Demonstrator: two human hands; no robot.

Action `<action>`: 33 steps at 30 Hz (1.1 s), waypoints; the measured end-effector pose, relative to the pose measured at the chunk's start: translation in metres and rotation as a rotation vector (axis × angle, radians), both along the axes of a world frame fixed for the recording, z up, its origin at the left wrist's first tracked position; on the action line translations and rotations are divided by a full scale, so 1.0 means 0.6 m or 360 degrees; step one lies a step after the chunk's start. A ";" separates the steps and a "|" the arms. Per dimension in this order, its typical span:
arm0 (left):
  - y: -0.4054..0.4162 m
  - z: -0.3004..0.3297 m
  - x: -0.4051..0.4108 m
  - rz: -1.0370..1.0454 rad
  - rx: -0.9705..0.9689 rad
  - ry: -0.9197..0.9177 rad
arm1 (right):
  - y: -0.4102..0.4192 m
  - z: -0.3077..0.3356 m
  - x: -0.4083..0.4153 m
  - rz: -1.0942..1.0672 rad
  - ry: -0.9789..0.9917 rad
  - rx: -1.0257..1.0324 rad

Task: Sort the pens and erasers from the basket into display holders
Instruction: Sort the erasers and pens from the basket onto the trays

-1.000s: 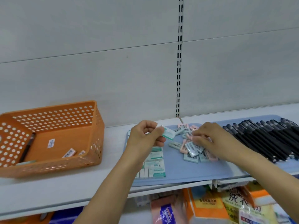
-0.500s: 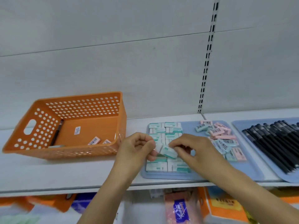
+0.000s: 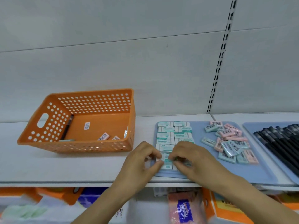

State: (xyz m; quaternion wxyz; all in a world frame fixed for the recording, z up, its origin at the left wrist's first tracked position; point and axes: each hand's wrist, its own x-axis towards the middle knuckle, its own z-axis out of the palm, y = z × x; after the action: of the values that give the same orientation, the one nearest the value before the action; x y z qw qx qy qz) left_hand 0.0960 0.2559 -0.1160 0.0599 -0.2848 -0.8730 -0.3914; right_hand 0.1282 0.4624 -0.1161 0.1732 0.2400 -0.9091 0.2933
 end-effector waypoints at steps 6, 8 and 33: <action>-0.001 -0.010 -0.011 -0.0014 -0.0106 0.0128 | 0.006 -0.012 0.002 -0.0228 0.0240 0.0072; 0.001 -0.011 -0.013 -0.0025 -0.0118 0.0087 | 0.017 -0.011 0.002 -0.0390 0.0243 0.0121; -0.381 0.207 -0.134 0.1140 -0.0129 0.0310 | -0.183 0.176 -0.137 0.0029 0.0222 -0.0263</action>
State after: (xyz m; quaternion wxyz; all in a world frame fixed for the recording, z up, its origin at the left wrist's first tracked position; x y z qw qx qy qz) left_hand 0.0159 0.0272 0.0082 0.2646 0.0007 -0.9223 -0.2818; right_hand 0.0458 0.3527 -0.0102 0.2524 0.2529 -0.8654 0.3514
